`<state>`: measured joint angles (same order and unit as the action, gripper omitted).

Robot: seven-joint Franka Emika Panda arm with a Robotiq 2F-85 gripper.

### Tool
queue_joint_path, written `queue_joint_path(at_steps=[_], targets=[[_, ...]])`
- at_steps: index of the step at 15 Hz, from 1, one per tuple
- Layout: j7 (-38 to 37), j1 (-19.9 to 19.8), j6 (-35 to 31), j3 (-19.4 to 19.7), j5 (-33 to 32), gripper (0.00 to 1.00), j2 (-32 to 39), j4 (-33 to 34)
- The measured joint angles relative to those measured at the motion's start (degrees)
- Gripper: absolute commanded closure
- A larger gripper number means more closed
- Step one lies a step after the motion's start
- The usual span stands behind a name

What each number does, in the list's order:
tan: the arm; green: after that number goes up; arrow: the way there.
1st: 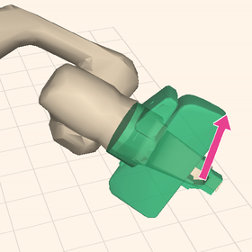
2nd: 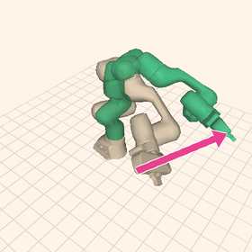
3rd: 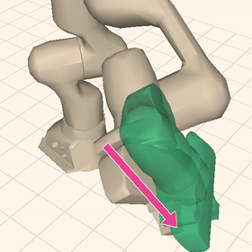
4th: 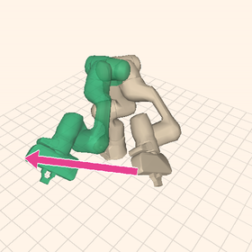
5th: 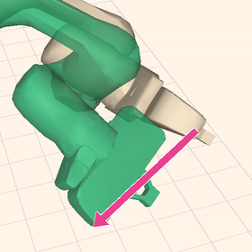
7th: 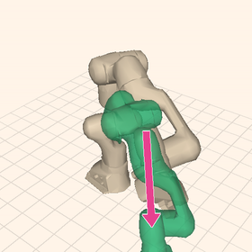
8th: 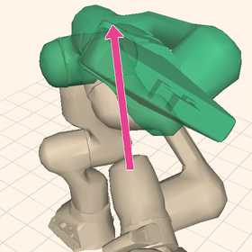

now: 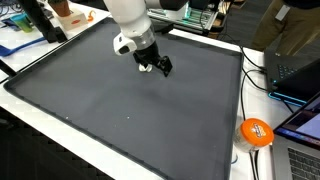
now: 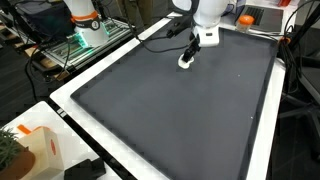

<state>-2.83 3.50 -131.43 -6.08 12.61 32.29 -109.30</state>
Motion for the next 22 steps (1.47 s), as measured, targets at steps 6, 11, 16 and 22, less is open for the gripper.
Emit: queue_joint_path(at_steps=[6,11,16,22], targets=[[-3.02,-0.27,0.18,1.32,-0.03,0.00,2.05,1.77],[-11.47,6.20,-1.21,5.56,-13.11,0.00,-1.74,0.34],[-24.52,14.31,-0.77,10.03,-31.51,0.00,-6.18,-2.62],[-38.59,19.06,5.16,12.79,-50.79,0.00,-1.71,-2.68]])
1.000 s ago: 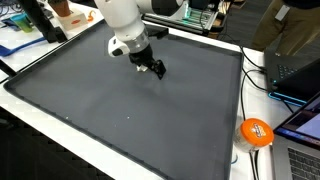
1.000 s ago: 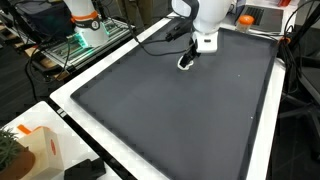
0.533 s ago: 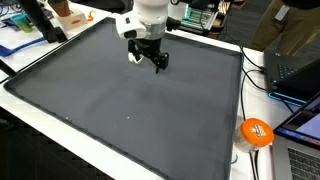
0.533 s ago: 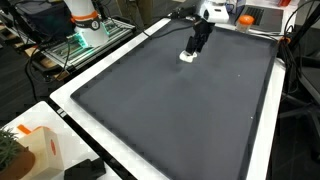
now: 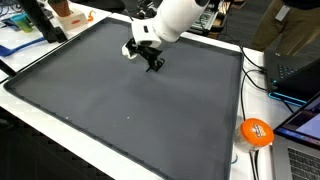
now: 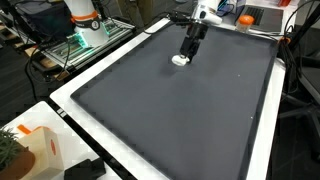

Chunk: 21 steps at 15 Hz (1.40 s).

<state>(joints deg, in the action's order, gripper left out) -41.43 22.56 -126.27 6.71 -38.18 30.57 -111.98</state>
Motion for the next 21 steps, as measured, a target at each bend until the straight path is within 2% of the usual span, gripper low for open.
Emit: queue_joint_path(at_steps=[2,5,9,15,21], targets=[[-0.35,0.12,5.09,-0.95,-0.98,0.00,2.97,1.89],[2.49,-1.88,8.82,-3.30,2.70,0.00,4.60,5.20],[10.05,-6.72,7.72,-5.84,12.76,0.00,3.07,6.93],[25.67,-14.34,3.42,-8.20,28.93,0.00,-1.44,6.39],[41.91,-20.54,0.45,-12.80,47.08,0.00,0.78,6.26]])
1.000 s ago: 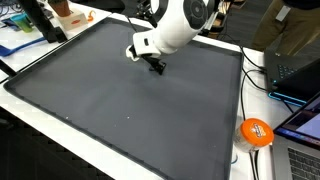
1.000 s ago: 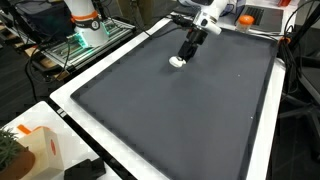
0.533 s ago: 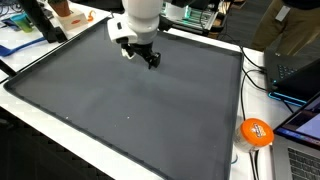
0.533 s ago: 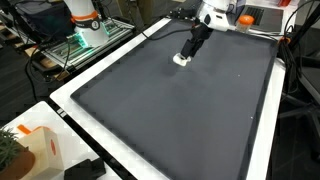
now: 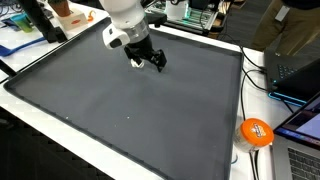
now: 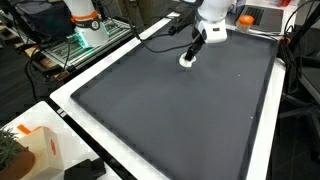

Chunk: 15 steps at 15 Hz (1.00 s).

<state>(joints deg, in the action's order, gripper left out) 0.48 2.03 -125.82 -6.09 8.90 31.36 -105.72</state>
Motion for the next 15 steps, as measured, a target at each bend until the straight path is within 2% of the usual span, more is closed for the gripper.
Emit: queue_joint_path(at_steps=[1,6,8,11,15], targets=[[2.76,-1.29,0.00,-0.76,3.16,0.00,0.54,0.01],[4.12,-1.59,0.14,-0.95,4.13,0.00,0.88,0.60],[9.12,-3.06,1.54,-2.62,7.98,0.00,0.53,0.96],[17.11,-6.59,7.82,-4.67,14.81,0.00,-1.17,1.96],[25.26,-10.93,19.06,-4.74,22.37,0.00,-0.65,4.61]])
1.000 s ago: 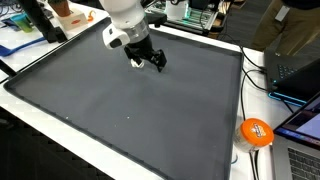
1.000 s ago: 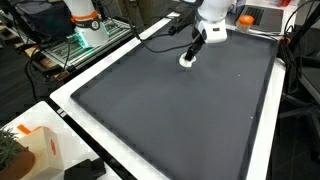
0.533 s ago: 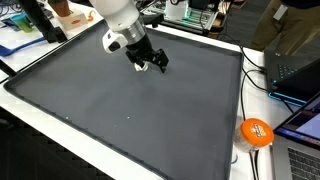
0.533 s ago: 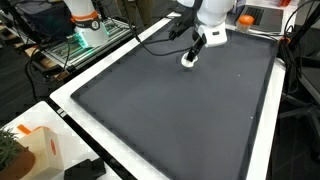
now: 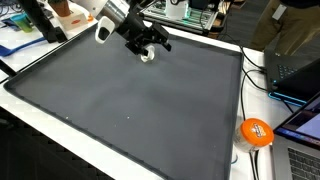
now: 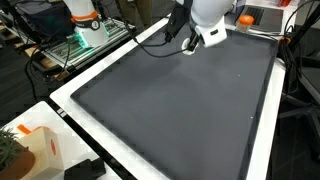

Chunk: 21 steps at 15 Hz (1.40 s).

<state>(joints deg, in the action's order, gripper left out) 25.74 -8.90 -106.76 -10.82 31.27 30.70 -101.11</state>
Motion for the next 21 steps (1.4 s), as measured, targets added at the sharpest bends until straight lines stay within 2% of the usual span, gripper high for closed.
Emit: queue_joint_path(at_steps=[3,7,11,21], targets=[[1.76,-2.04,4.55,0.67,2.41,0.00,4.17,3.01],[1.86,-2.03,5.92,0.67,4.35,0.00,6.02,4.55],[1.86,-2.60,11.40,1.15,8.78,0.00,8.93,7.80],[0.67,-2.26,9.29,3.86,10.81,0.00,16.81,14.48]])
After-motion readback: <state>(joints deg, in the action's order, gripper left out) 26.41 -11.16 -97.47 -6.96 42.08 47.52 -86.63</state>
